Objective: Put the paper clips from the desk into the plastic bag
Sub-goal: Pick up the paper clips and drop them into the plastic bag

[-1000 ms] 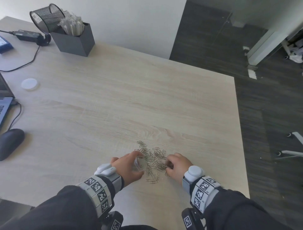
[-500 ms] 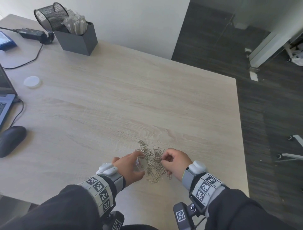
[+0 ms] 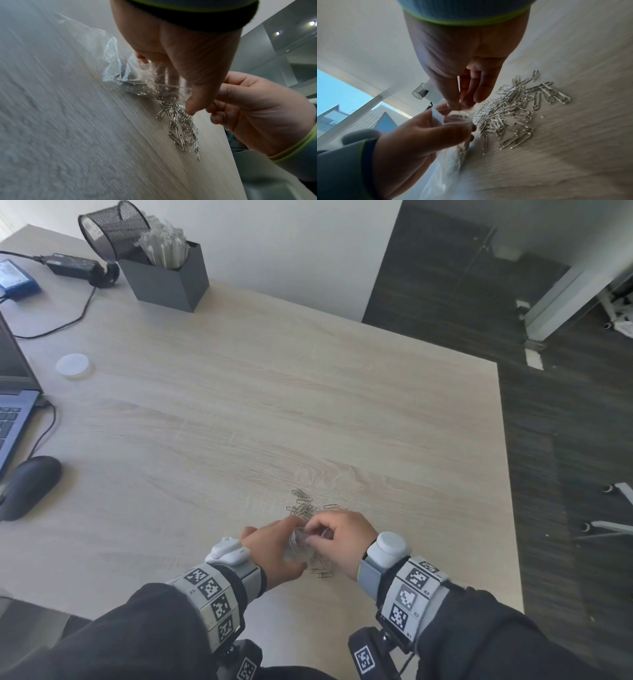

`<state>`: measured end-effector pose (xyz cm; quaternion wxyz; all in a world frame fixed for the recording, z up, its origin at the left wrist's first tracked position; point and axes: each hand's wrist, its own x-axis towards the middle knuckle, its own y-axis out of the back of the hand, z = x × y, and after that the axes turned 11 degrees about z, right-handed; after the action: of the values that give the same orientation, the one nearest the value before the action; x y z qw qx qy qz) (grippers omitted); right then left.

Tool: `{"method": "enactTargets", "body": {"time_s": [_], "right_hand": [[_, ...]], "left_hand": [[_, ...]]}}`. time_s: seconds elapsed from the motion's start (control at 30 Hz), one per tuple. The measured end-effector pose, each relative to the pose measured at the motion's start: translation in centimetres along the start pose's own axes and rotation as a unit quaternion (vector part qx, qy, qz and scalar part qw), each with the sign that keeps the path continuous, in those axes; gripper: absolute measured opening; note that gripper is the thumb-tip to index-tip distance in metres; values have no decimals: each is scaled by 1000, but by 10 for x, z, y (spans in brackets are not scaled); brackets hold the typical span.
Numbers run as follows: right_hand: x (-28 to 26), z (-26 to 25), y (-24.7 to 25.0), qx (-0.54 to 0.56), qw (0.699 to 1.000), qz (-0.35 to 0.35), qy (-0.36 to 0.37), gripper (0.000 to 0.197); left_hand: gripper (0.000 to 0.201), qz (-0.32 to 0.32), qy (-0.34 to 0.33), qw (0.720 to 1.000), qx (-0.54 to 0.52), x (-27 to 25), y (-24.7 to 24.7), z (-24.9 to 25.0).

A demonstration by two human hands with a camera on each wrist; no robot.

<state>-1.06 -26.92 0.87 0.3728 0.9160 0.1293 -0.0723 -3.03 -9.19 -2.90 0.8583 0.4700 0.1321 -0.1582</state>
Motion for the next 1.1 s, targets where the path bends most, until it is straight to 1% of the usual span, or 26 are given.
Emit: {"method": "enactTargets", "body": {"time_s": [0.1,0.13,0.2,0.3,0.33,0.37,0.43,0.5,0.57,0.63,0.8,0.93,1.0,1.07,1.1], "right_hand": [[7,18,9,-41,997,50,-35,8],[9,26,12,-66,995,59,-44,12],[11,41,18,-114,990,51,-64,32],[10,56,22,-156,982,9,-103,77],[9,57,21,-173,979,-7,-103,88],[7,57,19,-189,977,-21,-94,95],[3,54,12,-211,975,-42,-64,103],[-3,52,4,-224,972,-55,-37,106],[-6,53,-3,-233,971,-60,-16,103],[-6,53,-8,-230,972,-57,-7,93],[5,52,-8,-201,979,-28,-30,41],[11,52,-4,-187,981,-11,-47,12],[14,53,0,-176,982,2,-63,3],[14,55,3,-158,984,19,-86,8],[14,56,5,-146,983,29,-104,8]], "left_hand": [[62,-3,21,1000,-8,0,-2,-11],[61,-2,27,1000,-9,0,-2,-14],[59,11,33,999,-12,0,1,-17],[56,24,23,999,-17,-3,7,-16],[57,26,23,999,-18,-4,9,-15],[57,27,23,999,-19,-5,10,-16],[56,26,27,999,-23,-4,9,-20],[53,24,32,999,-24,-3,6,-23],[49,27,35,999,-24,-3,5,-24],[48,27,37,999,-25,-2,5,-24],[51,33,30,999,-21,0,8,-22],[52,37,36,998,-21,2,5,-25],[53,39,44,998,-22,4,2,-28],[52,42,39,998,-20,5,4,-25],[52,40,36,998,-19,6,5,-23]]}}
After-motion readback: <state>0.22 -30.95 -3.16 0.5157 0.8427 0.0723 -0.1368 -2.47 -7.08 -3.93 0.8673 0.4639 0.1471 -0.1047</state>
